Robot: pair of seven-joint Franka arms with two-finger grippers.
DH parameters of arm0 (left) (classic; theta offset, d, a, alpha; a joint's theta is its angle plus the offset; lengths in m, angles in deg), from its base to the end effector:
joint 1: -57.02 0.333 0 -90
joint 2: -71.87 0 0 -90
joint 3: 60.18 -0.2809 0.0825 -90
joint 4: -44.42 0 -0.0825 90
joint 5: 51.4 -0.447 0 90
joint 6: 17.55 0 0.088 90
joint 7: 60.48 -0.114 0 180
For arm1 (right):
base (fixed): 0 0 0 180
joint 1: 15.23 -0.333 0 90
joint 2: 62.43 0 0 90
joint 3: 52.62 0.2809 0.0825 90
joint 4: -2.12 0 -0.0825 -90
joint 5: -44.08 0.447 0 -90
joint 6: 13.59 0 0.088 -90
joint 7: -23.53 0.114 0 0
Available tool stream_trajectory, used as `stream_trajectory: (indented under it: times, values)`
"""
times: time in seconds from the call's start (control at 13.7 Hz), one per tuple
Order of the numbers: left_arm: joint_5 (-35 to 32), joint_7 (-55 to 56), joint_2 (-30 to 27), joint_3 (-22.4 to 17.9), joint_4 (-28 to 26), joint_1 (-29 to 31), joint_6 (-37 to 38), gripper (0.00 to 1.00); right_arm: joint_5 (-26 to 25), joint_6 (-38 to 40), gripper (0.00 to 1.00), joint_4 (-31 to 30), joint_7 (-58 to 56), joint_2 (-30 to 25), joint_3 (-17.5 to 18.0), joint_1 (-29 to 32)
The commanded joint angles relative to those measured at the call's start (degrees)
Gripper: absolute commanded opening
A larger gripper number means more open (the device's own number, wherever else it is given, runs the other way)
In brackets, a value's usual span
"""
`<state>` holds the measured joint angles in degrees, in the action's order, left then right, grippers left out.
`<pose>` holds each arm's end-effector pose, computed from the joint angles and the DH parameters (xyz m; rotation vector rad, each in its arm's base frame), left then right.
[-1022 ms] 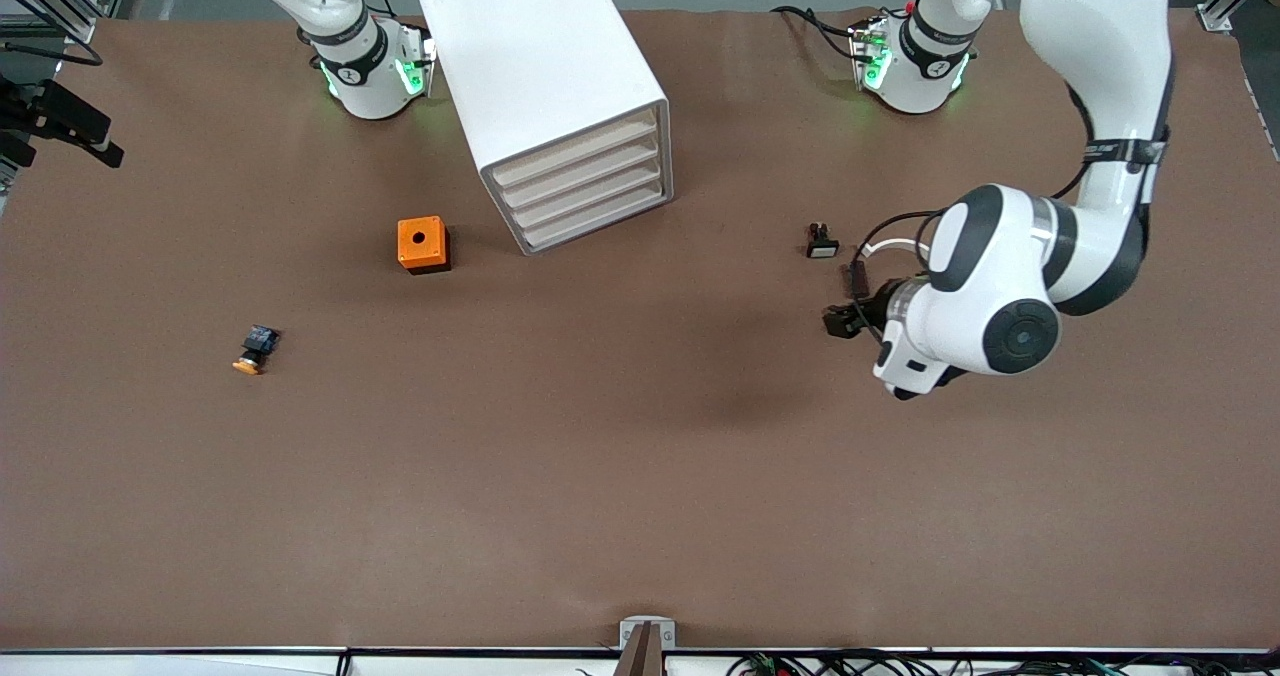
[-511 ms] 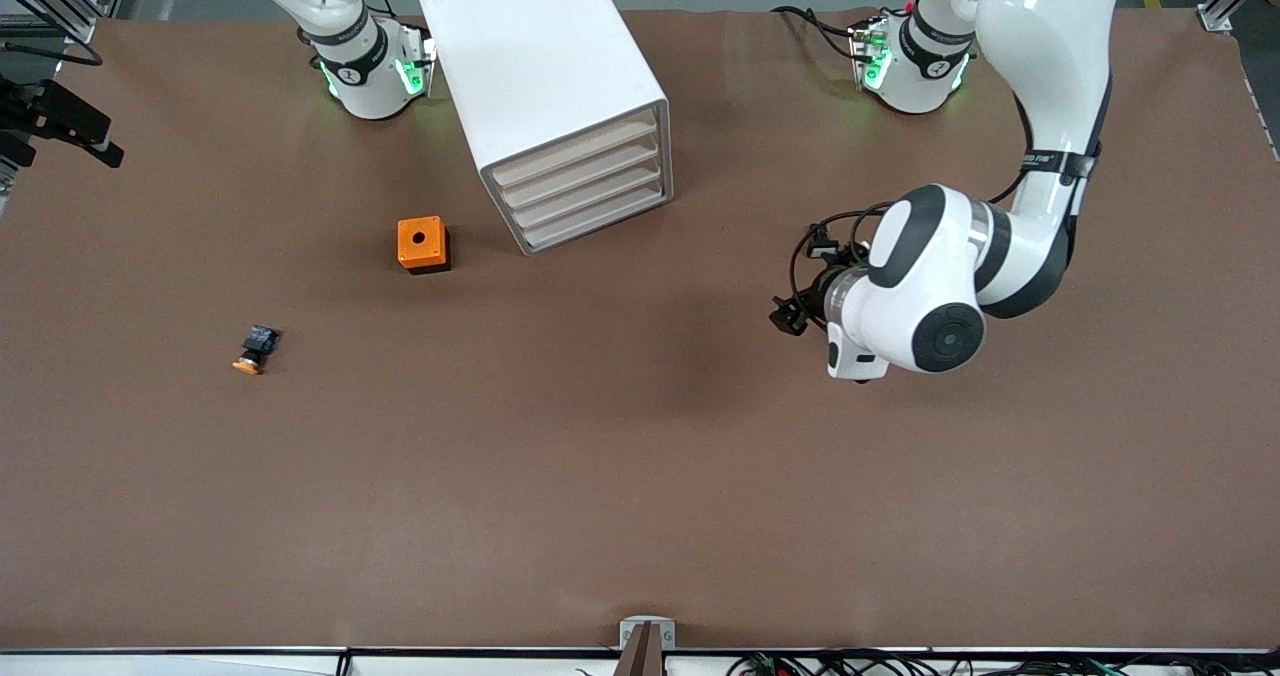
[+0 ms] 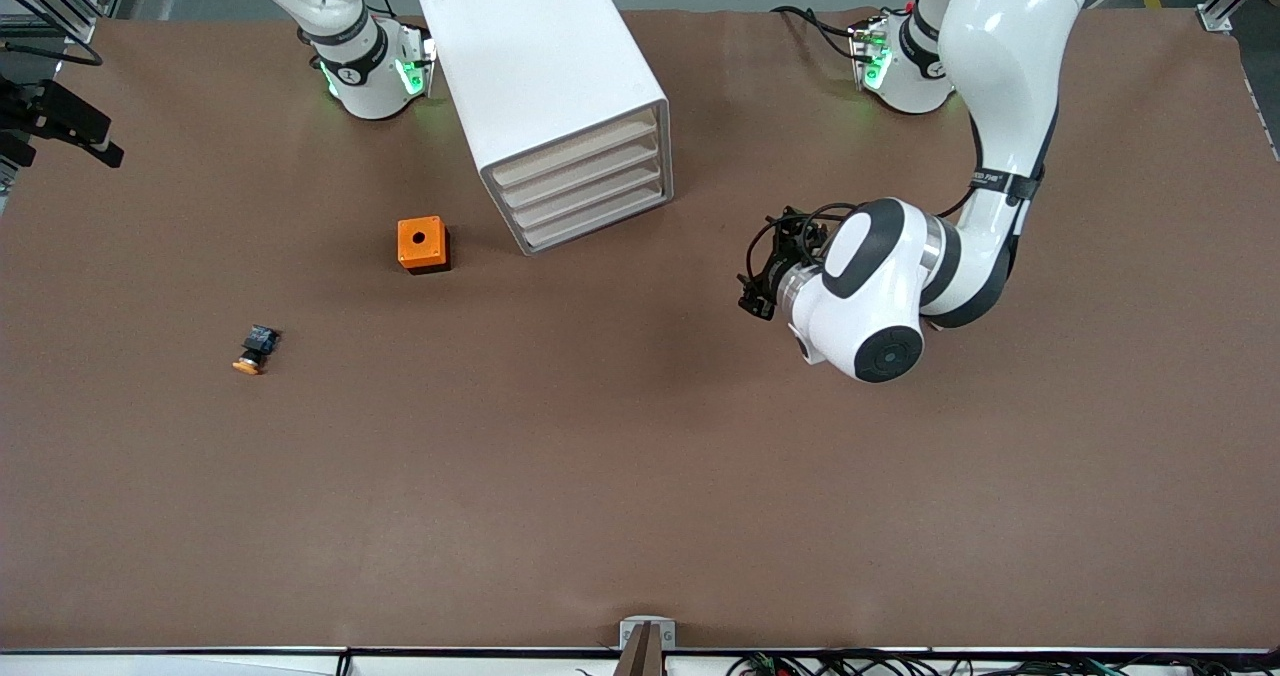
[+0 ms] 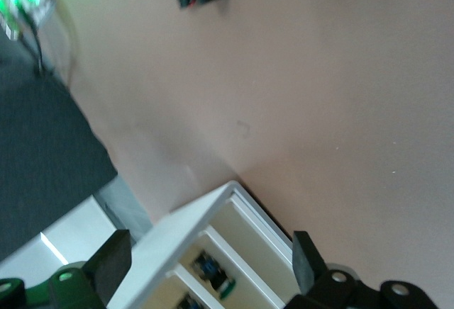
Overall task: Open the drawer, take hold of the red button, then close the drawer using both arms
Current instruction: 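Reach the left gripper to the white cabinet drawer and grasp it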
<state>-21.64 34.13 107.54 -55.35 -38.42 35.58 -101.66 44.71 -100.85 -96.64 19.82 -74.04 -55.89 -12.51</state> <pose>0.5857 -0.3497 0.2469 -2.1452 -1.6351 1.1188 0.5518 -0.0592 0.6154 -3.1188 0.0594 -0.0054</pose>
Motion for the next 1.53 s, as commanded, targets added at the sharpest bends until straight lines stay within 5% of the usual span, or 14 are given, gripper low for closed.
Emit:
stream_trajectory:
  times: [0.0, 0.8, 1.09, 1.46]
  values:
    - [5.64, 7.58, 1.77, -0.26, 1.71, -0.52, 2.29, 1.0, -0.37, -0.1, 1.0, -1.0, 0.46, -1.31, -0.07, -0.17]
    - [21.38, 28.16, 10.03, 2.21, 3.21, -1.67, 3.17, 1.0, -0.37, -0.1, 1.0, -1.0, 0.46, -1.31, -0.07, -0.17]
    - [24.29, 30.54, 12.14, 2.73, 3.21, -2.54, 3.87, 0.67, -0.37, -0.1, 1.0, -1.0, 0.46, -1.31, 0.02, -0.34]
    - [26.58, 30.98, 14.78, 2.73, 3.12, -5.44, 4.31, 0.6, -0.37, 0.69, 1.0, -1.0, 0.37, -1.13, -0.16, -0.08]
